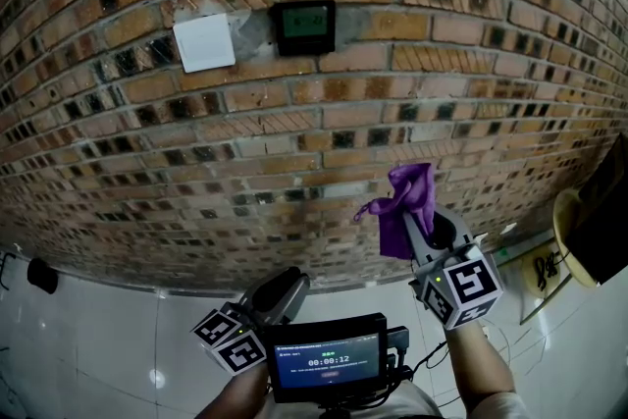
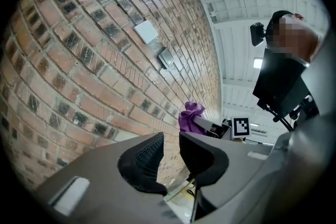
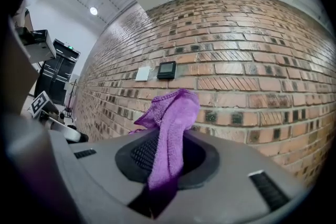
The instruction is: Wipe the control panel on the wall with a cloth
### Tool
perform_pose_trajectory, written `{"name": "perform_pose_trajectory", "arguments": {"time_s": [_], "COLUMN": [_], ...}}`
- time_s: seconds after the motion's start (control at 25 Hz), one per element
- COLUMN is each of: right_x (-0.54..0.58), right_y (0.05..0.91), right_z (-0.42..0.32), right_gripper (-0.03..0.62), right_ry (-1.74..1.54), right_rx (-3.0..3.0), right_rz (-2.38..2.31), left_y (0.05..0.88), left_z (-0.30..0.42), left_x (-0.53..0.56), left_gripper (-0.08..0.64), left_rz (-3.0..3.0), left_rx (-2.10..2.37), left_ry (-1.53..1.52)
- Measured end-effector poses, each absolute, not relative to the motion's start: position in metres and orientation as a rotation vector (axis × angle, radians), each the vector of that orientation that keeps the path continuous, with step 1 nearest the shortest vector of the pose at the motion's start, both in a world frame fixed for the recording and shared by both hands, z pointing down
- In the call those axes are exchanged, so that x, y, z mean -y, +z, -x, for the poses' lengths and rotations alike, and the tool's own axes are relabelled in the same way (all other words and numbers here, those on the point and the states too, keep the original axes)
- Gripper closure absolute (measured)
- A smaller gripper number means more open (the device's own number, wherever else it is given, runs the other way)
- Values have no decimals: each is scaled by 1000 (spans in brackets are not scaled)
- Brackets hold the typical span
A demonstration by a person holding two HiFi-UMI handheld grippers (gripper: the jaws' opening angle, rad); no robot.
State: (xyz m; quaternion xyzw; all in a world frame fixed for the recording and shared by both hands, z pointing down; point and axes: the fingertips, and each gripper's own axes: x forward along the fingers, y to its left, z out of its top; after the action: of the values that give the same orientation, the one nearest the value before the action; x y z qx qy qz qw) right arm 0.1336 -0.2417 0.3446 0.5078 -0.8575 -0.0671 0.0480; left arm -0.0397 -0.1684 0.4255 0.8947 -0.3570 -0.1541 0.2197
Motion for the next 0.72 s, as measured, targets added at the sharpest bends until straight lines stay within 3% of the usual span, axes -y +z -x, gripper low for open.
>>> {"name": "perform_pose_trajectory", "arguments": {"time_s": [0.72], "right_x": [220], "right_y": [379], "right_z": [-125], "right_gripper": [512], "right_ry": [-116], "right_rx": [2629], "right_rz": [-1456], "left_y": [426], "left_z": [45], "left_x": [169], "left_gripper": [479], "left_rz": [-2468], "left_rx": [1008], "left_ry": [-426]}}
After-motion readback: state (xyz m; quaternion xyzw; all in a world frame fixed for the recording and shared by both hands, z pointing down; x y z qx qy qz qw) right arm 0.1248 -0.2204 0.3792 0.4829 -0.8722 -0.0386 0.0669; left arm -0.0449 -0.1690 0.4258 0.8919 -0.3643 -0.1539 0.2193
